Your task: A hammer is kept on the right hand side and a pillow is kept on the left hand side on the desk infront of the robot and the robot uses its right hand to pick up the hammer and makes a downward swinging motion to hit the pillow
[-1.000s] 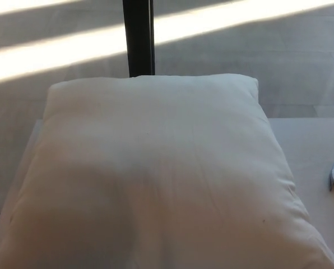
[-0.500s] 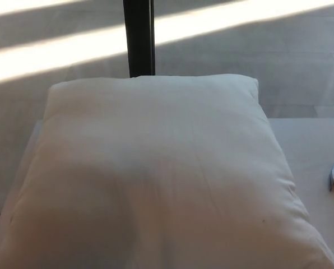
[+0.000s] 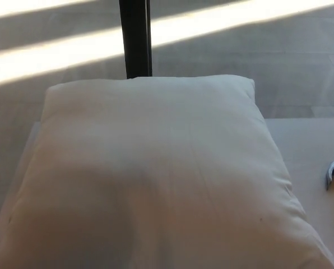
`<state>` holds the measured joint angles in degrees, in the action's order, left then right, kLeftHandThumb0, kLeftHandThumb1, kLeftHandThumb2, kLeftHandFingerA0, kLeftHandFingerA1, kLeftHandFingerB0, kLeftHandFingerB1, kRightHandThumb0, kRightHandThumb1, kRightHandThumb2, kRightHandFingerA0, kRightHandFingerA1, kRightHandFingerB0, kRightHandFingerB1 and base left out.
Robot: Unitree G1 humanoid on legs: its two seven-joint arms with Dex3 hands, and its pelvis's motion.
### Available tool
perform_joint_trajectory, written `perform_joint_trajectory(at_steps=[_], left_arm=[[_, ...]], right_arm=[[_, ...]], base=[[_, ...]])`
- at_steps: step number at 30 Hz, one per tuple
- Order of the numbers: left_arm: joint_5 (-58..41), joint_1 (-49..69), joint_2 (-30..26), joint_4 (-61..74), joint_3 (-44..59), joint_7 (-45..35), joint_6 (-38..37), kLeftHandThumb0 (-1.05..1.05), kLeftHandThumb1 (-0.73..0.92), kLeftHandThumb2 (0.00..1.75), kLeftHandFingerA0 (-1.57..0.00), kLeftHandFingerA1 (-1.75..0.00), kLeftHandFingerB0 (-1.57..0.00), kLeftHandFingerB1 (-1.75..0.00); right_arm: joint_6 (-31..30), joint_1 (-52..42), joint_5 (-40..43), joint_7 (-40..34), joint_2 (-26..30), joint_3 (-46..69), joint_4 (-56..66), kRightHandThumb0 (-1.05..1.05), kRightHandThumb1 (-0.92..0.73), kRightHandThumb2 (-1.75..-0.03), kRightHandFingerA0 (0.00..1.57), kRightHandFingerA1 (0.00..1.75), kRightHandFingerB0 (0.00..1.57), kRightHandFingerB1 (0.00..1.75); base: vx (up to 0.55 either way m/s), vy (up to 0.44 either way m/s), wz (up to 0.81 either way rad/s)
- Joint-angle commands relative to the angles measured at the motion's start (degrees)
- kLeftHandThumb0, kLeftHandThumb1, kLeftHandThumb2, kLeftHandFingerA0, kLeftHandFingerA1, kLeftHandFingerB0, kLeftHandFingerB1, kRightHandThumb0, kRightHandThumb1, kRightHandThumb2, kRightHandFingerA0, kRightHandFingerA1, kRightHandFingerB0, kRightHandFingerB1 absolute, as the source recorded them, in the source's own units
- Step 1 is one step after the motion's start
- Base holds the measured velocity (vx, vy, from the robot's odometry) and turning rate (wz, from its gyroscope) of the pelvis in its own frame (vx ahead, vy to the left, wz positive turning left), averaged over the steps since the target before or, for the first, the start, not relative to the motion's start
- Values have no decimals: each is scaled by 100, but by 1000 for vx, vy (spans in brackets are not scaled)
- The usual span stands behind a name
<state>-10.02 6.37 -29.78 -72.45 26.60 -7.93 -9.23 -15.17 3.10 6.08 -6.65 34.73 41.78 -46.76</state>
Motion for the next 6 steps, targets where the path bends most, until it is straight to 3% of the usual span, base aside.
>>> perform_joint_trajectory(at_steps=[1,2,4,5,6], left_arm=[[10,12,-84,-64,-34,97,56,-64,79,63,-55,-61,-57,-48],[-36,37,-69,-83,5,62,40,-62,79,63,-54,-59,-53,-47],[57,83,-71,-57,-97,44,-3,-63,80,64,-54,-57,-53,-46],[63,72,-58,-59,-111,48,-3,-63,79,64,-54,-56,-54,-47],[63,72,-58,-59,-111,48,-3,-63,79,64,-54,-56,-54,-47]], right_arm=[[265,662,2293,-810,-867,2107,-971,-48,-76,-62,18,55,29,41],[229,478,1899,-708,-990,1770,-1132,-48,-69,-61,20,54,20,38],[263,389,1703,-668,-1061,1694,-1161,-49,-68,-61,21,59,20,38],[233,323,1699,-457,-1107,1672,-1085,-32,-60,-108,2,53,0,51],[233,323,1699,-457,-1107,1672,-1085,-32,-60,-108,2,53,0,51]], base=[[0,0,0],[0,0,0],[0,0,0],[0,0,0],[0,0,0]])
